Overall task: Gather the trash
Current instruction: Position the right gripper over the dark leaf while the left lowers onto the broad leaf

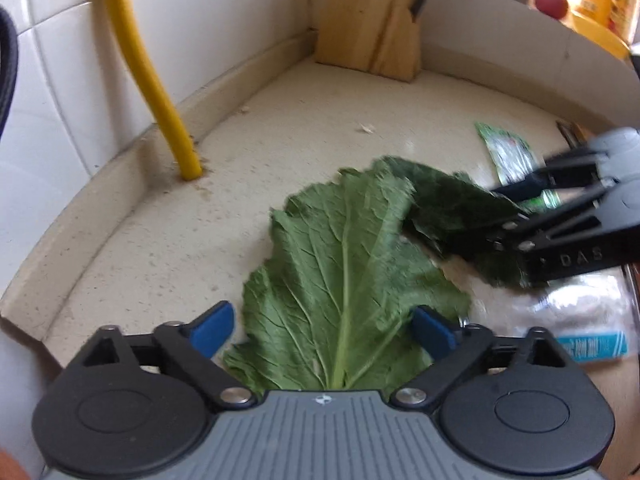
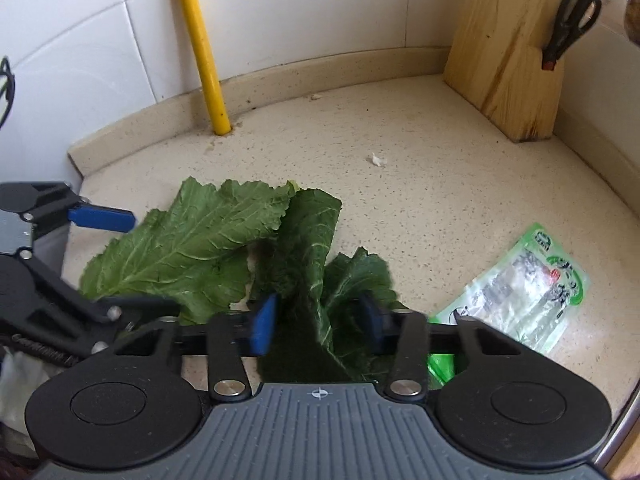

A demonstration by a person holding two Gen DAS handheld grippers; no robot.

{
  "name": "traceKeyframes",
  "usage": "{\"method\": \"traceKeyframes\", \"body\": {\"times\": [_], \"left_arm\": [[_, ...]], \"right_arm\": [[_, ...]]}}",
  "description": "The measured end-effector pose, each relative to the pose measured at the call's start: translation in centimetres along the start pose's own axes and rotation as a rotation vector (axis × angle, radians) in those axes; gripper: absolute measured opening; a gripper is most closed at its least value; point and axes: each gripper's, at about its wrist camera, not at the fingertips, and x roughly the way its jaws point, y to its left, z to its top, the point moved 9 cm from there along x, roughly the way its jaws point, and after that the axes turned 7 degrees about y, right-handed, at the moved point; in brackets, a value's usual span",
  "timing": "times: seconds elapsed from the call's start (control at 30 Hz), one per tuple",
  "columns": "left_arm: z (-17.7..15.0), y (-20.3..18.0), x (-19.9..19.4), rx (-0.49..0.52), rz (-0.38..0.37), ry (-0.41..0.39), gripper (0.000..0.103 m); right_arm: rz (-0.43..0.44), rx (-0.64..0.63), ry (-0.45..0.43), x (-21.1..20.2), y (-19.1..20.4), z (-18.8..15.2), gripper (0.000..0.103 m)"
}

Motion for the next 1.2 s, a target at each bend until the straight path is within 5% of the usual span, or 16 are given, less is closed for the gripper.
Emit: {"method": "traceKeyframes", "body": {"times": [0.03, 0.1, 0.27, 0.47, 0.6, 0.63, 0.7, 0.77, 0.83, 0.97, 1.2], "left_arm": [[0.2, 0.0, -0.1, -0.005, -0.006, -0.008, 0.078], [0.5, -0.2, -0.4, -0.007, -0.014, -0.024, 0.049], [1.2, -0.7, -0.5, -0.036, -0.068, -0.024, 0.017], [3.8, -0.5, 0.4, -0.094, -0.099, -0.062, 0.009], [5.8, 0.3, 0.7, -0.121, -0.078, -0.094, 0.01], [6.0, 0.4, 0.7, -0.106, -0.07, -0.088, 0.01], [5.6, 0.6, 0.6, -0.079, -0.075, -0.066, 0.031], [5.0, 0.8, 0.7, -0.056, -0.079, -0.048, 0.047], [4.4, 1.0, 0.8, -0.036, -0.063, -0.024, 0.05], [3.5, 0.9, 0.8, -0.034, -0.084, -0.001, 0.06], [3.0, -0.7, 1.4, 0.067, -0.051, -0.013, 0.081]], "right_arm": [[0.017, 0.016, 0.004, -0.1, -0.1, -0.1, 0.034], [0.025, 0.021, 0.011, -0.1, -0.2, -0.2, 0.028], [0.094, 0.097, 0.006, -0.2, -0.2, 0.1, 0.016], [0.079, 0.158, -0.054, -0.2, -1.9, 2.7, 0.015], [0.064, 0.188, -0.07, -0.1, -3.2, 3.6, 0.015], [0.066, 0.188, -0.064, -0.1, -3.4, 3.5, 0.023], [0.071, 0.183, -0.062, 0.0, -3.6, 3.3, 0.035], [0.077, 0.182, -0.058, 0.2, -3.7, 3.1, 0.067], [0.07, 0.186, -0.059, 0.4, -3.8, 3.1, 0.078], [0.099, 0.143, -0.051, 0.7, -2.7, 3.4, 0.077], [0.029, 0.09, -0.011, 2.0, -1.9, 3.1, 0.08]]}}
